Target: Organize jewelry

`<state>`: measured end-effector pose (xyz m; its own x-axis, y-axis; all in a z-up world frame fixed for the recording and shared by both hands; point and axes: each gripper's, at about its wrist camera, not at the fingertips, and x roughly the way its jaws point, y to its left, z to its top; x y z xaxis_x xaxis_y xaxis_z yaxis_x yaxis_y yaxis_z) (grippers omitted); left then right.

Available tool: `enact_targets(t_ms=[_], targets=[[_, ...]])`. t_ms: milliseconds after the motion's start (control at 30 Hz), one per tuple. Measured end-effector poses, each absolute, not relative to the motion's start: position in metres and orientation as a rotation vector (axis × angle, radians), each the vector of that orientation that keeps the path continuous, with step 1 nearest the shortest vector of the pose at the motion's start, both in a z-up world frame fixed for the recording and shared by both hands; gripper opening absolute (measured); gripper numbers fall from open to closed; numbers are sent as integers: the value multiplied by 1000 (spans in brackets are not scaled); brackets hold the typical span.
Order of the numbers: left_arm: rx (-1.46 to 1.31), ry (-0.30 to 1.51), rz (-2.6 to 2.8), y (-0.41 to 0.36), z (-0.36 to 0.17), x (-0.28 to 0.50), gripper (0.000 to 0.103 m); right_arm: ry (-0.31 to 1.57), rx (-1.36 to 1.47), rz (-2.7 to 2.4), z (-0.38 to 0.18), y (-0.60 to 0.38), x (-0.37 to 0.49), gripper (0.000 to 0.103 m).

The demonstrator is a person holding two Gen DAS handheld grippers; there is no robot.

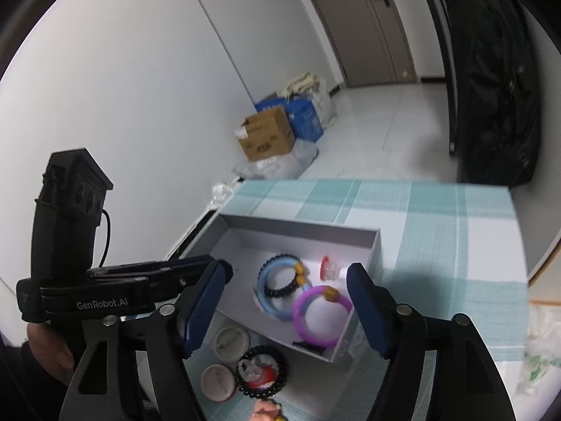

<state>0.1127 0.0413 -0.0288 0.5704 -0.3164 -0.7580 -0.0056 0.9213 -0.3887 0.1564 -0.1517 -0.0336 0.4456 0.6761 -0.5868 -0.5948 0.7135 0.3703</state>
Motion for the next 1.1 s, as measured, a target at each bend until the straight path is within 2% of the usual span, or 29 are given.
enact_targets(t_ms=[867, 1100], targets=[[-225, 869, -132, 27, -21, 61, 53, 720, 148, 758, -18, -181, 103, 95], [-203, 911, -184, 15, -26, 47, 60, 760, 136, 723, -25, -188, 95, 98]])
